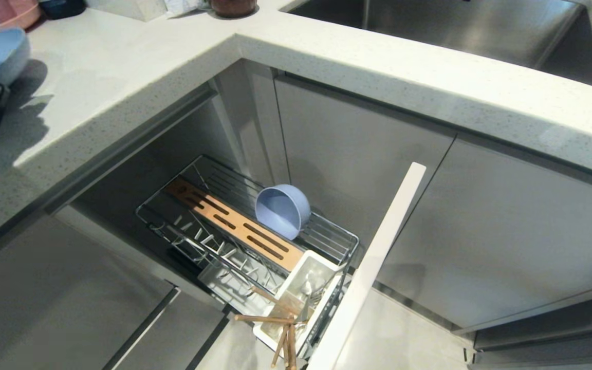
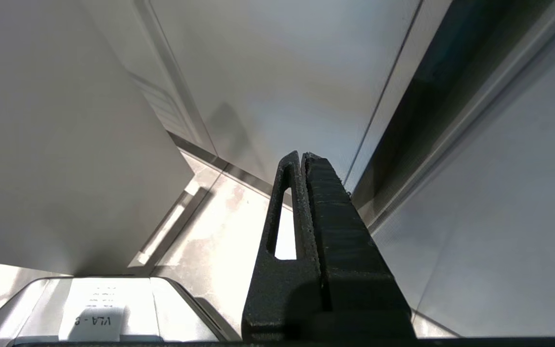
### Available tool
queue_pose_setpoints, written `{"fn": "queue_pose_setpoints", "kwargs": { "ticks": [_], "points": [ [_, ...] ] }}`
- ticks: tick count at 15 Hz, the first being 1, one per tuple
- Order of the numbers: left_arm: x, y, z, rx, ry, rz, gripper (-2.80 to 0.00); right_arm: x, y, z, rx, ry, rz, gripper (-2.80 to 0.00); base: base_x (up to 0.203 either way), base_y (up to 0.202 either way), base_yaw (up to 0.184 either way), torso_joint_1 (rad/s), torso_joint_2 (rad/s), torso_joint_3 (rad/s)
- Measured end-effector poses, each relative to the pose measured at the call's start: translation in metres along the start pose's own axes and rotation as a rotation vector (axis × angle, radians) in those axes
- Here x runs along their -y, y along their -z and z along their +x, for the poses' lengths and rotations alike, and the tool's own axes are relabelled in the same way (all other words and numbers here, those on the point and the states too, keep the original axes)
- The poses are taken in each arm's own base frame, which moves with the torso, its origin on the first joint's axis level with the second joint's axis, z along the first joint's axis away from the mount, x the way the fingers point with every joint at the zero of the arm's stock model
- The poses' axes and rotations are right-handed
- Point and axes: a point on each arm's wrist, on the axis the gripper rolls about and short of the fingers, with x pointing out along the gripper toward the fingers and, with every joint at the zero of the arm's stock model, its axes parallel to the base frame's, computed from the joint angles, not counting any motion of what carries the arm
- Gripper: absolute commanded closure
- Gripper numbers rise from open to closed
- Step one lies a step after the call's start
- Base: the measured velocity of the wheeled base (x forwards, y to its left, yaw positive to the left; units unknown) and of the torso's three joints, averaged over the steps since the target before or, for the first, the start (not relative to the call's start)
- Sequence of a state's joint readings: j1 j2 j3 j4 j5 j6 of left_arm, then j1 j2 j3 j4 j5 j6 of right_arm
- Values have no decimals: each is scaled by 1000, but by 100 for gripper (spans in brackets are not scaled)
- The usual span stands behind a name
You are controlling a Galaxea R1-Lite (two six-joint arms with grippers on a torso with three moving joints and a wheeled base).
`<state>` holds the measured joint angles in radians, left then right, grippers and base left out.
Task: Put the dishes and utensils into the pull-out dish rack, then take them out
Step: Take the plate out of the cupboard
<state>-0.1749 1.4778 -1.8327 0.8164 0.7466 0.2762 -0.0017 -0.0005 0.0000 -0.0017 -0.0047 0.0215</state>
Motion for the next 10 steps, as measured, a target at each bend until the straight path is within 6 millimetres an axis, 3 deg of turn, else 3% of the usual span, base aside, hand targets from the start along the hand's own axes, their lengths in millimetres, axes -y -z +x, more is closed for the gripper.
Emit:
{"fn": "queue_pose_setpoints", "kwargs": {
  "ticks": [6, 10],
  "points": [
    [0, 4, -12, 49, 115, -12, -280, 0, 0, 0, -1, 0, 0, 0, 0, 0, 0, 0, 0, 0],
    [-2, 8, -32, 115, 296, -155, -280, 0, 0, 0, 0, 0, 0, 0, 0, 0, 0, 0, 0, 0]
  ]
}}
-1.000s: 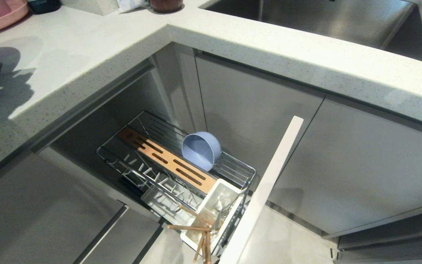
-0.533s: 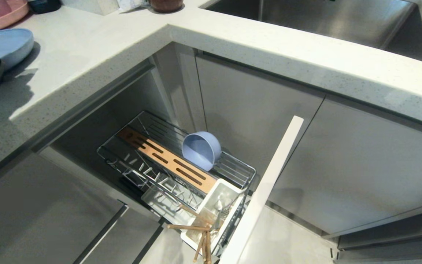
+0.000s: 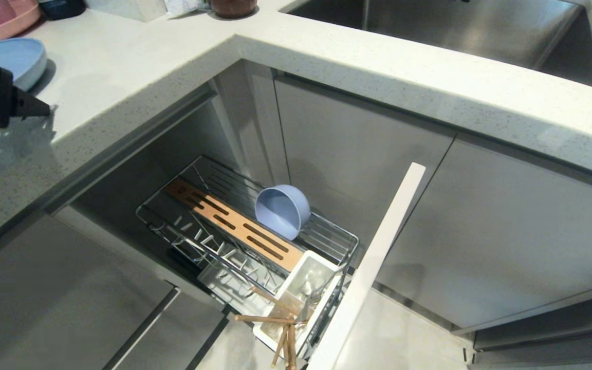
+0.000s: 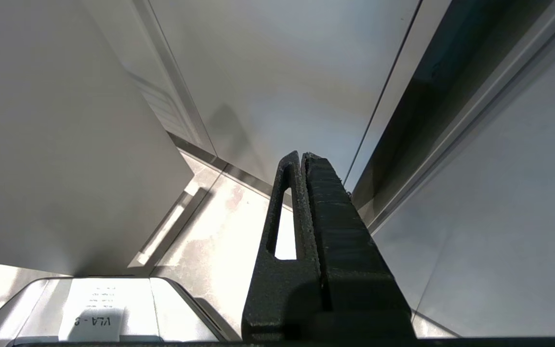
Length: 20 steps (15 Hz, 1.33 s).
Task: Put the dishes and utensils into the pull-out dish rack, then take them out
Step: Take the plate out of the cupboard, then take the bowl out of the cupboard
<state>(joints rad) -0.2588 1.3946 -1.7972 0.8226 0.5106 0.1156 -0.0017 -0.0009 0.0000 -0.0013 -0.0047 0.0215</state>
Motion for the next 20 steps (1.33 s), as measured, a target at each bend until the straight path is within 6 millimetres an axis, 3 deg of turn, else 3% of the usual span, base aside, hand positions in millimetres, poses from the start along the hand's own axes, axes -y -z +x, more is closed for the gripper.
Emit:
{"fn": "queue_pose_setpoints", "kwargs": {
  "ticks": [1, 2, 8, 15, 20],
  "points": [
    [1, 1, -6, 14, 59, -59, -280, 0, 0, 0, 0, 0, 0, 0, 0, 0, 0, 0, 0, 0],
    [2, 1, -13, 28, 113, -129, 0, 0, 0, 0, 0, 0, 0, 0, 0, 0, 0, 0, 0, 0],
    [1, 4, -49, 51, 401, -561, 0, 0, 0, 0, 0, 0, 0, 0, 0, 0, 0, 0, 0, 0],
    [-13, -1, -64, 182, 272, -692, 0, 0, 0, 0, 0, 0, 0, 0, 0, 0, 0, 0, 0, 0],
    [-16, -10, -79, 268, 392, -921, 0, 0, 0, 0, 0, 0, 0, 0, 0, 0, 0, 0, 0, 0]
  ]
}}
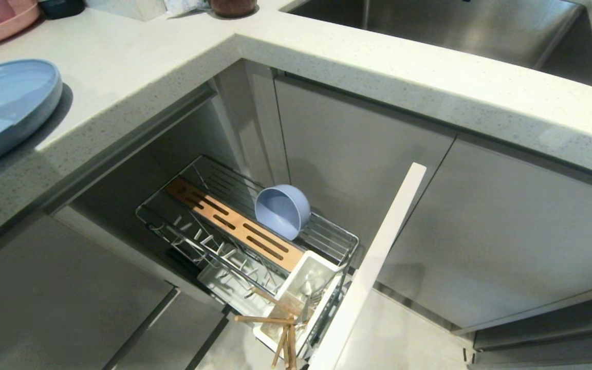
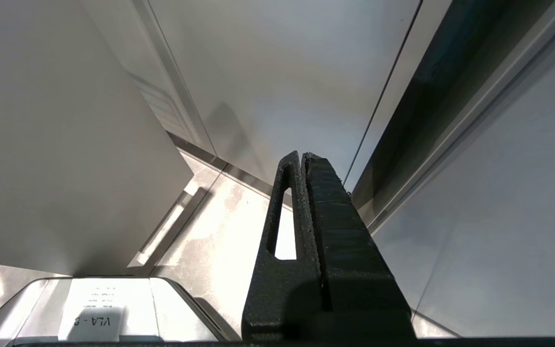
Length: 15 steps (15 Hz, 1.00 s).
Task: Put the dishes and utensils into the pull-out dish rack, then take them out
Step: Take the bowl out of the cupboard
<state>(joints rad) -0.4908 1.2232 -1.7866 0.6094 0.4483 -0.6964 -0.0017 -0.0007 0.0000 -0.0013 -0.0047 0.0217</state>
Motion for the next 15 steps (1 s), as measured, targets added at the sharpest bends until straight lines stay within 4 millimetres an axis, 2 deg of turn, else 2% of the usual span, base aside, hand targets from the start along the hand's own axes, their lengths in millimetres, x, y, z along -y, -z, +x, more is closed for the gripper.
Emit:
{"fn": "queue_pose_setpoints", "kwargs": {
  "ticks": [2, 4, 9, 15],
  "points": [
    [6, 8, 0, -63, 57, -51, 0, 0, 0, 0, 0, 0, 0, 0, 0, 0, 0, 0, 0, 0],
    [13, 25, 9, -145, 73, -79, 0, 0, 0, 0, 0, 0, 0, 0, 0, 0, 0, 0, 0, 0],
    [24, 89, 51, -350, -6, -41, 0, 0, 0, 0, 0, 0, 0, 0, 0, 0, 0, 0, 0, 0],
    [31, 157, 92, -453, -42, 21, 0, 0, 0, 0, 0, 0, 0, 0, 0, 0, 0, 0, 0, 0]
  ]
}}
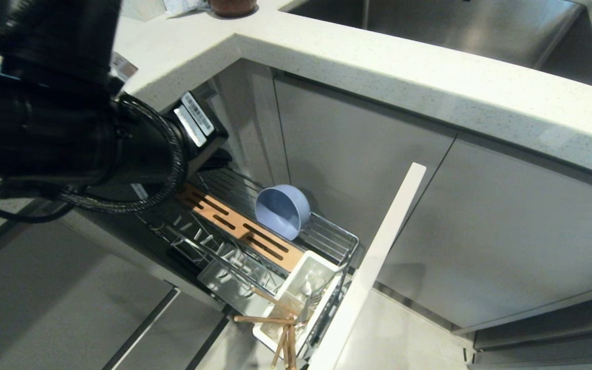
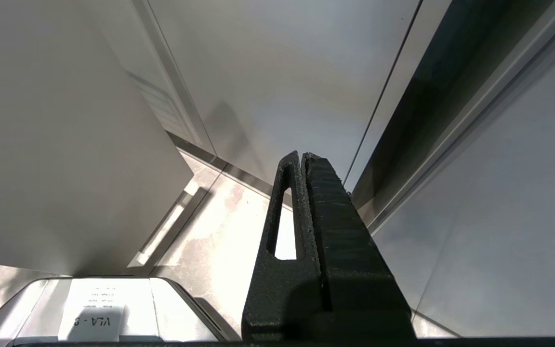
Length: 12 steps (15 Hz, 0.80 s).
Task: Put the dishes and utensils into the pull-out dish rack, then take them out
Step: Take the bowl out of the cupboard
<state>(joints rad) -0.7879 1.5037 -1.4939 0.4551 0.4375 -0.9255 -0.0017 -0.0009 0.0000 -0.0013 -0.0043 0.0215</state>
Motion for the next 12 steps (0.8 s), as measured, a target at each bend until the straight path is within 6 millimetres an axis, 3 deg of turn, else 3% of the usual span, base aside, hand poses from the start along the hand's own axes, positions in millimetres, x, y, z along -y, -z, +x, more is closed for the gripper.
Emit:
{"fn": "queue_pose_setpoints", "kwargs": {
  "ticks": [2, 3, 12],
  "points": [
    [1, 13, 21, -30, -28, 20, 0, 0, 0, 0, 0, 0, 0, 0, 0, 0, 0, 0, 0, 0],
    [0, 20, 32, -46, -44, 30, -280, 0, 0, 0, 0, 0, 0, 0, 0, 0, 0, 0, 0, 0],
    [0, 63, 109, -99, -80, 55, -280, 0, 0, 0, 0, 0, 0, 0, 0, 0, 0, 0, 0, 0]
  ]
}}
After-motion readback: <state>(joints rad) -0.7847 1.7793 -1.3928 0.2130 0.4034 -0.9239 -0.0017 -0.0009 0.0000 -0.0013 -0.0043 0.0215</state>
